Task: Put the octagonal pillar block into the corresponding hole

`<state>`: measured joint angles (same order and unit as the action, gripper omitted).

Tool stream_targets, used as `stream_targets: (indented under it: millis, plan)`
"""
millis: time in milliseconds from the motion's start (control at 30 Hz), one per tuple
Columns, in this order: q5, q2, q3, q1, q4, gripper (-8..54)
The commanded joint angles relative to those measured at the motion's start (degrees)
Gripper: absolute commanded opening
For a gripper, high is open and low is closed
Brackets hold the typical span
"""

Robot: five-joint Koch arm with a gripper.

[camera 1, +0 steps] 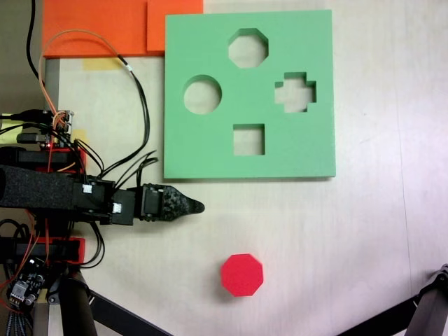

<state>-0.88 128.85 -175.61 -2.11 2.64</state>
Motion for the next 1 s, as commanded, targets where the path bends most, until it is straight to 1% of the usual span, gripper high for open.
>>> stream_targets:
  millis: [0,333,400,433,467,567,633,733,833,867,900,967]
  plan:
    - [-0.53,3.6,-3.69,-0.09,-0.26,34.0]
    - [0.18,3.6,-3.78,-0.44,-0.35,33.9]
    - [2.37,3.6,-3.78,-1.67,-0.44,33.7]
    - [5.71,3.6,-3.78,-1.58,-0.35,33.8]
    - [12.22,3.6,-3.78,-1.49,-0.18,33.7]
    - [35.86,3.69,-3.69,-0.97,2.2,33.7]
    - [49.66,3.69,-3.43,0.7,5.36,33.4]
    - [58.36,3.69,-0.97,2.99,5.1,33.4]
    - [63.54,3.69,3.96,3.78,-0.62,33.1]
    - [66.36,3.69,7.65,3.69,-6.68,33.0]
    - [71.63,3.69,14.33,3.43,-16.96,33.0]
    - [76.55,3.69,24.61,3.34,-32.78,32.8]
